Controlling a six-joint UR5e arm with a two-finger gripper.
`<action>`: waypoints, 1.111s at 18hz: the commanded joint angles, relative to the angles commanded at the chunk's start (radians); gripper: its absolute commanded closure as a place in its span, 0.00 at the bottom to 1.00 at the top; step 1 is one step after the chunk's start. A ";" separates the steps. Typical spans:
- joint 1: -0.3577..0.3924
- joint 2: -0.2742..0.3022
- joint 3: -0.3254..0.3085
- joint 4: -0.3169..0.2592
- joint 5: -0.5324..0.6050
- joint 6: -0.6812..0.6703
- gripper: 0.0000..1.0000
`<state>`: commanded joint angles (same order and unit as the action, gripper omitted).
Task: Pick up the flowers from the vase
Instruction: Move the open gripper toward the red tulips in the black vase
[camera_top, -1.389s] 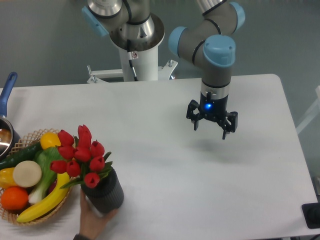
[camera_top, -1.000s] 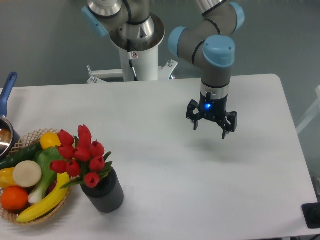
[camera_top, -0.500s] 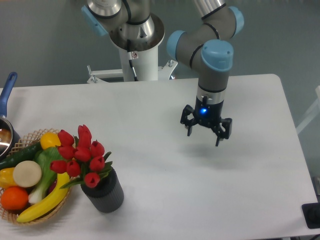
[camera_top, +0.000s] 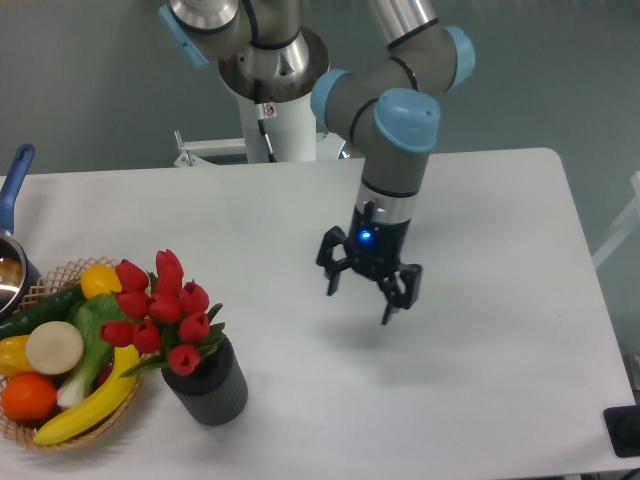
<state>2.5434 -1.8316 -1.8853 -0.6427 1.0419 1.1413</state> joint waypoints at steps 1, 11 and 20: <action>-0.012 0.003 0.002 0.000 -0.022 0.003 0.00; -0.057 0.049 -0.009 0.000 -0.219 -0.017 0.00; -0.124 -0.052 0.060 0.021 -0.341 -0.020 0.00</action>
<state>2.4192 -1.8836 -1.8255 -0.6213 0.7010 1.1214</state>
